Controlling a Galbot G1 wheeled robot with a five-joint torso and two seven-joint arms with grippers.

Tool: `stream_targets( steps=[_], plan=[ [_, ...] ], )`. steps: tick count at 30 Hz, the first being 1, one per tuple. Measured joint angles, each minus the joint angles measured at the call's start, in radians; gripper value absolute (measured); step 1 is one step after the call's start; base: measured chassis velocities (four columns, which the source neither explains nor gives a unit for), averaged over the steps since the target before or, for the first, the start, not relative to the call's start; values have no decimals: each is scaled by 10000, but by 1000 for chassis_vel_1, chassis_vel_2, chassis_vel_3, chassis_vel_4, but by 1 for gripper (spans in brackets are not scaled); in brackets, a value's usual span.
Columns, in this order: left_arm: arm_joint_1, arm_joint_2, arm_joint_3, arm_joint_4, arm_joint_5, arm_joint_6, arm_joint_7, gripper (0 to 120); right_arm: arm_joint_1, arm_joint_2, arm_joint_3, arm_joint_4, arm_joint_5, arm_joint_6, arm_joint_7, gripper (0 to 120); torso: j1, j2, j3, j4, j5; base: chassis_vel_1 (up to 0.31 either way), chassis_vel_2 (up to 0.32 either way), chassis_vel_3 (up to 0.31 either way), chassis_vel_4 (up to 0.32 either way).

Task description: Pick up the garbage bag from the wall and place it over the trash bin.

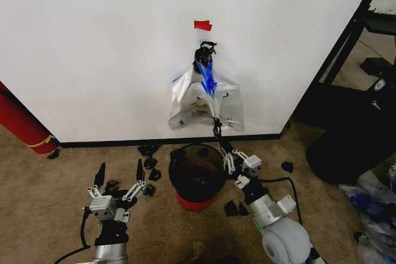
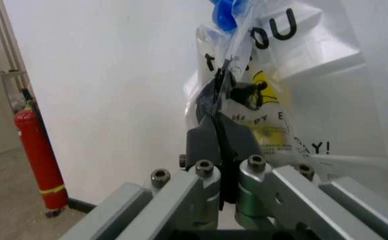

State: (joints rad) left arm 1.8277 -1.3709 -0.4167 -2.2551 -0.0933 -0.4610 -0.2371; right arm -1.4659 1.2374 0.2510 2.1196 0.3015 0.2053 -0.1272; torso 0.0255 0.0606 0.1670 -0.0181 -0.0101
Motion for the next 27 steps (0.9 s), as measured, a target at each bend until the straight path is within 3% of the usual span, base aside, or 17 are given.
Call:
stream_targets(
  steps=[14, 27],
  plan=[
    [-160, 333, 14, 73, -344, 64, 26, 100, -1857, 203, 594, 202, -918, 1346, -284, 0, 0, 1, 0, 0, 0, 0, 0, 0, 0],
    [-244, 585, 44, -59, -380, 338, 41, 100, -3417, 502, 1306, 272, -2002, 3331, -283, 0, 1, 1, 0, 0, 0, 0, 0, 0, 0]
  ],
)
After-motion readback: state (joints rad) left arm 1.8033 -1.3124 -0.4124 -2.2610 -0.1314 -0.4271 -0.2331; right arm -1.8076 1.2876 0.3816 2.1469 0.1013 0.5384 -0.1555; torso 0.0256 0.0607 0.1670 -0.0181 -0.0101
